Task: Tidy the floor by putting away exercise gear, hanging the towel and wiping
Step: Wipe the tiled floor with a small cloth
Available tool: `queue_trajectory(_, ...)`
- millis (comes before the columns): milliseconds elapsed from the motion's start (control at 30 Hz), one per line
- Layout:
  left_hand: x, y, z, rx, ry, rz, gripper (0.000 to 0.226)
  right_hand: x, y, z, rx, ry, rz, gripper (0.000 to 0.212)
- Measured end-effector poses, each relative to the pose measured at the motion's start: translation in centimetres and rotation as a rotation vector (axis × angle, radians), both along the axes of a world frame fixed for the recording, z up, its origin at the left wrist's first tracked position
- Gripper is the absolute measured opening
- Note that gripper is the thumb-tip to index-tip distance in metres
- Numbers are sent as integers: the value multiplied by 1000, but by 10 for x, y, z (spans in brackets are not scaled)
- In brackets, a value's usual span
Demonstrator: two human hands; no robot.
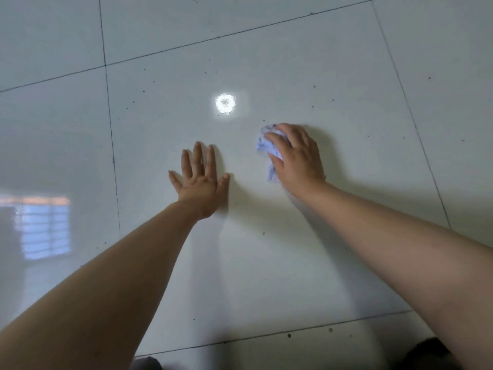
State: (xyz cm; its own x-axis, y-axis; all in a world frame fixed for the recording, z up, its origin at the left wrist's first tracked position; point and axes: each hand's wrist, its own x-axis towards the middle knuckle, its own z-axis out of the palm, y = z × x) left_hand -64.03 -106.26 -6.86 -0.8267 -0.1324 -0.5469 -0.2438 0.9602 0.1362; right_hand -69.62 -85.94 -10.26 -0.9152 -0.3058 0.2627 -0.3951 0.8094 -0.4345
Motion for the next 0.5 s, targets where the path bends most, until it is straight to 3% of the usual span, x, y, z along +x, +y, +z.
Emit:
queue_trajectory(133,3,2,0,-19,31,-3,66,-31,-35,4,0,-122,-149,34)
queue_trajectory(200,3,3,0,-21,33,-4,66,-34,-46,5,10,-137,-76,34)
queue_trajectory(367,0,-1,4,27,-7,-9,67,-11,-19,1,38,31,185,34)
queue_trajectory(500,-1,-3,6,32,-37,-34,69,-26,-13,1,1,-7,-14,35)
